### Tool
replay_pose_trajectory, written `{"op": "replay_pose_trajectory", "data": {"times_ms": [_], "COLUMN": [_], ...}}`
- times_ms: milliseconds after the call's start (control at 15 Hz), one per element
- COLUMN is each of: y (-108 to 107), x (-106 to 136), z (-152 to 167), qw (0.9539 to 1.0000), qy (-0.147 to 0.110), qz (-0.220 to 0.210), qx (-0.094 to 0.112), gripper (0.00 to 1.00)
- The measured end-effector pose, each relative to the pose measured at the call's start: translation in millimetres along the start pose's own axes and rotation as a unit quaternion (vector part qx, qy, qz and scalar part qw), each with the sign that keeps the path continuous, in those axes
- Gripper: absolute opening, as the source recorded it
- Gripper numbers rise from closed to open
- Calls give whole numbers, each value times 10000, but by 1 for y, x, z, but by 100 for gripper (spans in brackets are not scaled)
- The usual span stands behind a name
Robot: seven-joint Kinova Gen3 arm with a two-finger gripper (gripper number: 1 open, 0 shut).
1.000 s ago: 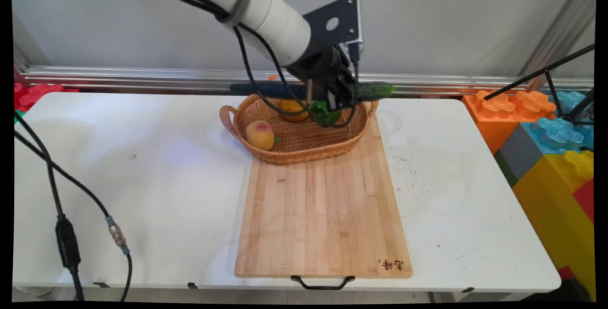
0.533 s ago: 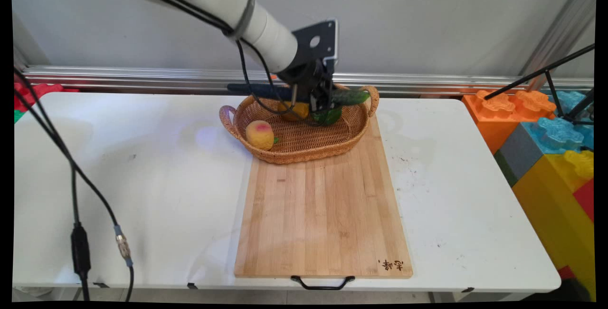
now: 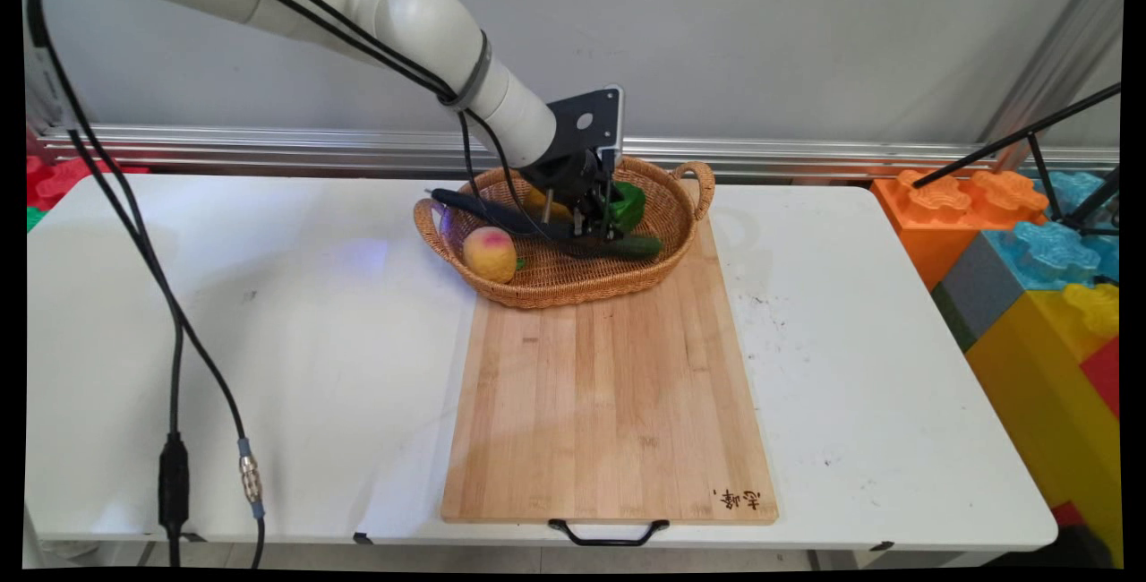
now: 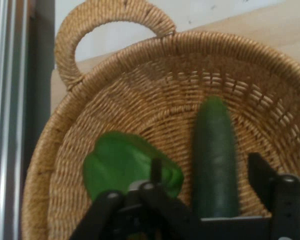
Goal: Place the picked object in the vegetable basket
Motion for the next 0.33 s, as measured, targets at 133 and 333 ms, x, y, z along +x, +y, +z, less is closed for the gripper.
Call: {"op": "replay_pose_trajectory", "data": {"times_ms": [133, 333], "y": [-1, -1], "x": [2, 7], "z": [1, -4], "qw": [10000, 9998], "qy": [53, 141], "qz": [-23, -135], "qx": [-42, -100], "gripper": [100, 100]}}
